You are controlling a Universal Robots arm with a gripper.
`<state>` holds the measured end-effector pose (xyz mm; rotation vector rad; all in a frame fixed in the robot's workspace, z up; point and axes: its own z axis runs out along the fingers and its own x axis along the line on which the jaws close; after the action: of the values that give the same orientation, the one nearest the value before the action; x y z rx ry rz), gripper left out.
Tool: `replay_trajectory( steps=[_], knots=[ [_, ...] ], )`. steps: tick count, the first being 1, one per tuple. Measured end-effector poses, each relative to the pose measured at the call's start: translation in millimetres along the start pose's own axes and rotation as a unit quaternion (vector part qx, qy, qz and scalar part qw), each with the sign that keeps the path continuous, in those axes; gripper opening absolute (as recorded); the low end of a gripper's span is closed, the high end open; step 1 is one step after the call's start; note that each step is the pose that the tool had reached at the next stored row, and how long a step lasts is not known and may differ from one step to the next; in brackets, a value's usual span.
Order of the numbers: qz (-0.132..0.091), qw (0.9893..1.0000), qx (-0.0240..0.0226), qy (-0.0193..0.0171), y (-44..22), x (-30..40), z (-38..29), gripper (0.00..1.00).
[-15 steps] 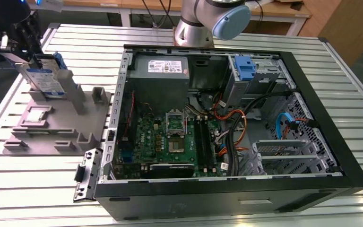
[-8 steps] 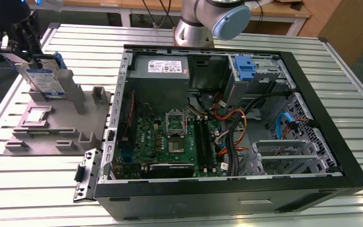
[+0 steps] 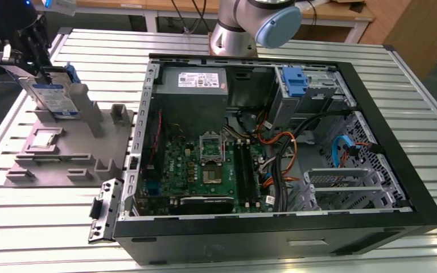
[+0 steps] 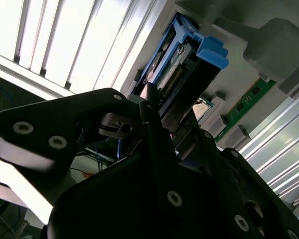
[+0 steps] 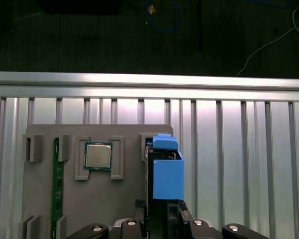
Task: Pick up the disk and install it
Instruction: 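Pick up the disk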
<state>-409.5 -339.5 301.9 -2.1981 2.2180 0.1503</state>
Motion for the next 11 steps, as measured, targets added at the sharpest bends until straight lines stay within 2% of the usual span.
replay_trajectory(
  steps=[11],
  knots=[
    [0.0,1.0,0.0001,0.0,0.0,0.0,0.2,0.35]
  ],
)
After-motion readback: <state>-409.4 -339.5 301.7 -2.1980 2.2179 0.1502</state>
